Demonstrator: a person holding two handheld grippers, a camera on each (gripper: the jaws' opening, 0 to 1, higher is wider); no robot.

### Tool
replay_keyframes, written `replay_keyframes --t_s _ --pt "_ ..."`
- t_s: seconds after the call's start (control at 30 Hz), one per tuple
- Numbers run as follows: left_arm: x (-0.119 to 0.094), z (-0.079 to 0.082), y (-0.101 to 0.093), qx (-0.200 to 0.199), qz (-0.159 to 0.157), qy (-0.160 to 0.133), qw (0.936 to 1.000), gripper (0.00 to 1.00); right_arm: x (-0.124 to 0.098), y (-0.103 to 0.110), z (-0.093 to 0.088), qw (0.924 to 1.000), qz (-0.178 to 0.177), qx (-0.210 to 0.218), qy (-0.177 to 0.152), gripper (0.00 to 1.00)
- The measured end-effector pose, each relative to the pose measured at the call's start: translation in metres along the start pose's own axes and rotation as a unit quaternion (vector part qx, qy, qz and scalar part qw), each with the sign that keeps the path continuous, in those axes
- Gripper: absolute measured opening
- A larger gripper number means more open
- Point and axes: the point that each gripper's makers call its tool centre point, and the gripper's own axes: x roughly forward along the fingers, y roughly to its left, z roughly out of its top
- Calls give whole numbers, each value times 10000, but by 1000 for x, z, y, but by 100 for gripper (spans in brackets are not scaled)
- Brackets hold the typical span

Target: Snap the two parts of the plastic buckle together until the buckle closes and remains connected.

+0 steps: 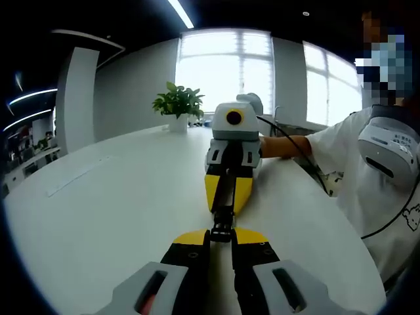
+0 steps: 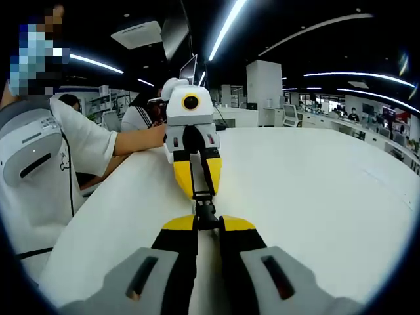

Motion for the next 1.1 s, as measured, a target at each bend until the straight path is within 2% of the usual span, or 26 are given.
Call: replay_keyframes --t_s 0.43,1.1 --pt "6 -7 -5 74 -1 243 9997 11 5 4 -2 9998 25 -78 181 12" --pt "10 -6 -8 196 -118 299 9993 10 6 8 -3 9990 36 -272 352 10"
